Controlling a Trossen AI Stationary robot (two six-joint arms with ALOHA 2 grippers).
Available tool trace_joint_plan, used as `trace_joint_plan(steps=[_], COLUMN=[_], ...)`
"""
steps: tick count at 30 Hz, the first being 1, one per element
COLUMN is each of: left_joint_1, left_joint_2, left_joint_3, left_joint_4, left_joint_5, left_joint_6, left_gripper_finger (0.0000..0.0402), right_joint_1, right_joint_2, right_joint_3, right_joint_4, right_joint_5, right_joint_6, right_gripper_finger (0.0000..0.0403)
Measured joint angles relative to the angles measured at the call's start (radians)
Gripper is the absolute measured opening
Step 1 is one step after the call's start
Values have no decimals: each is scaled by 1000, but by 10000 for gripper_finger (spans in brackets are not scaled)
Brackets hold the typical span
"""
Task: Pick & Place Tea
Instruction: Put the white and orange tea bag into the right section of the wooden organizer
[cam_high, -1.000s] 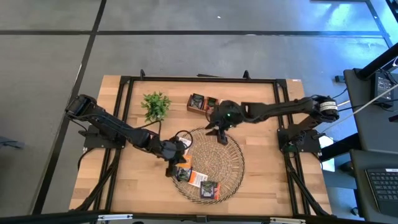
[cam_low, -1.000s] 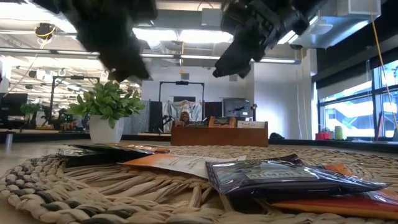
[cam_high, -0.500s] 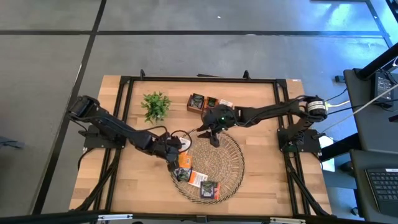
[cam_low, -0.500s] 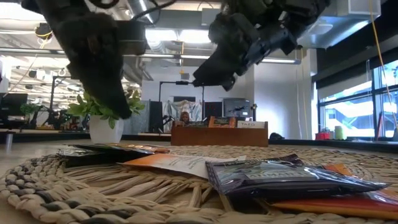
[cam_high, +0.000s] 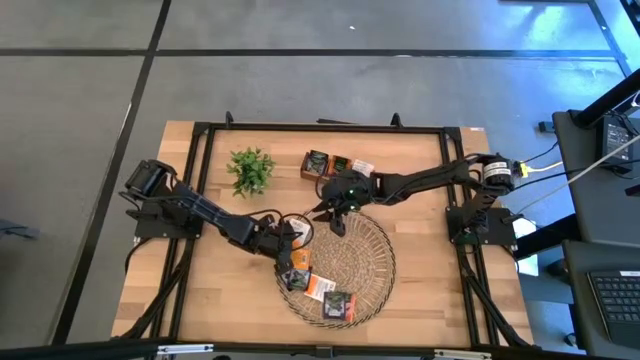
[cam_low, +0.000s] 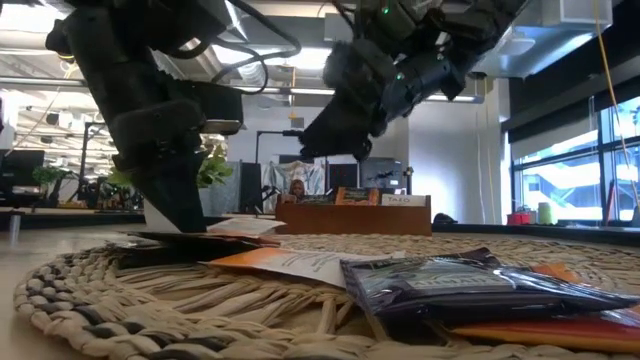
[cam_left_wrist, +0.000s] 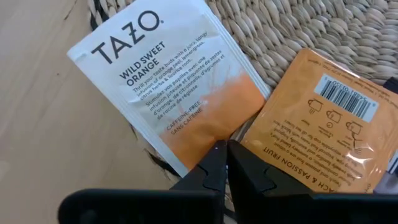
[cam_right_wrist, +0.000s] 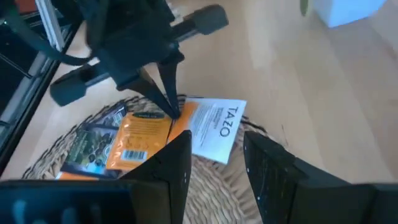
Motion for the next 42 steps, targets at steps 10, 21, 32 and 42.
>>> trace_joint_plan(steps=[10,21,32,42], left_joint_1=[0,-1,-4,-4], left_joint_2=[2,4,5,5], left_joint_3=[-1,-3,-4,-4], left_joint_4=[0,14,19,19], left_joint_5=[-4,-14,-31,-38], left_joint_6=[1,8,10,9], left_gripper_finger=[9,8,9,12], right_joint_1=[-46,-50,-46,-47], right_joint_2=[149,256,317,320], right_joint_3=[30,189,227,227], right_joint_4=[46,-82,-138,-126], right_joint_5=[-164,-227,-295,-295], right_joint_6=[77,153,153,157], right_gripper_finger=[219,313,277,204])
